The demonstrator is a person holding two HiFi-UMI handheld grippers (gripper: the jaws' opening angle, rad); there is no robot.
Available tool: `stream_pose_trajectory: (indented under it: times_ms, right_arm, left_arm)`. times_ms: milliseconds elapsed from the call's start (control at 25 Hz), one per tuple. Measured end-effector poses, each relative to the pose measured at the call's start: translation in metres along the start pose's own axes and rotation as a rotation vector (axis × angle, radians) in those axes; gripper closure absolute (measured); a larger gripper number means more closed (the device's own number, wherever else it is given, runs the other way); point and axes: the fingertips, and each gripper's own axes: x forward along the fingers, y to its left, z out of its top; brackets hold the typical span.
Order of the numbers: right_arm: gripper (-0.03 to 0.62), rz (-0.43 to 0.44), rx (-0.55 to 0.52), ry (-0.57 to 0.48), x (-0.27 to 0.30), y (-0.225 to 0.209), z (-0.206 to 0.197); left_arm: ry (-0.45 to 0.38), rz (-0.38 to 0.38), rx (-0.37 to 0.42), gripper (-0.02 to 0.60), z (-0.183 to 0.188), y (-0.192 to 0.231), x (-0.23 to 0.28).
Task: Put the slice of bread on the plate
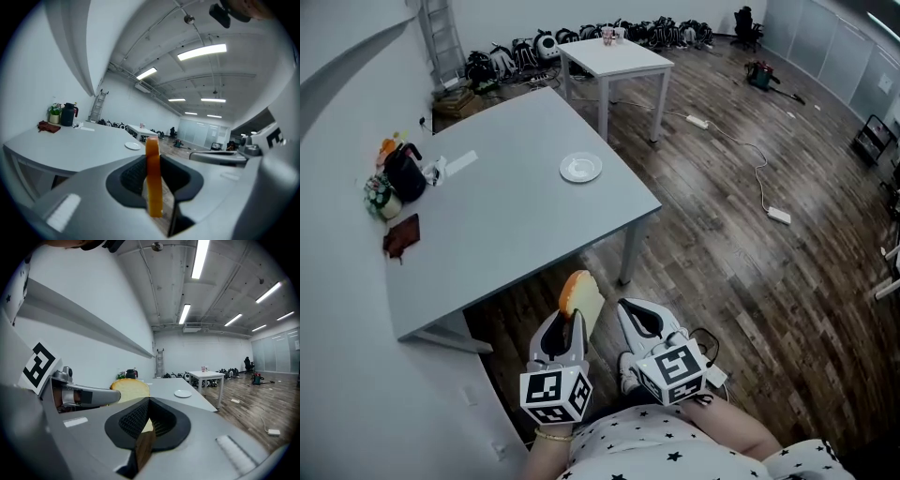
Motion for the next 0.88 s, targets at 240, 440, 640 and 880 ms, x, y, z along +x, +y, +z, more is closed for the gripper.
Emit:
stream_pose_trajectory:
  times_ms: [240, 440, 640, 880]
  right_arm:
    - [0.595, 0.040, -0.020, -0.006, 0.048, -0.057, 0.019]
    - [0.595, 0.064, -0.027, -0.010, 0.079, -0.095, 0.027]
    - [0.595, 0.080, -0.019, -0.008, 0.097, -0.117, 0.028]
    - [0.595, 0.085, 0.005, 0.008, 0.121, -0.136, 0.025]
  left_arm:
    - [-0.020, 0.029, 0.003, 0.489, 0.024, -0.003, 0.072]
    - [-0.029, 0.047, 0.001, 0.489, 0.035, -0.005, 0.119]
    - [-0.022, 0.056, -0.002, 0.489, 0.038, -0.007, 0.149]
    - [-0.023, 0.071, 0.004, 0.489, 0.047, -0.001, 0.176]
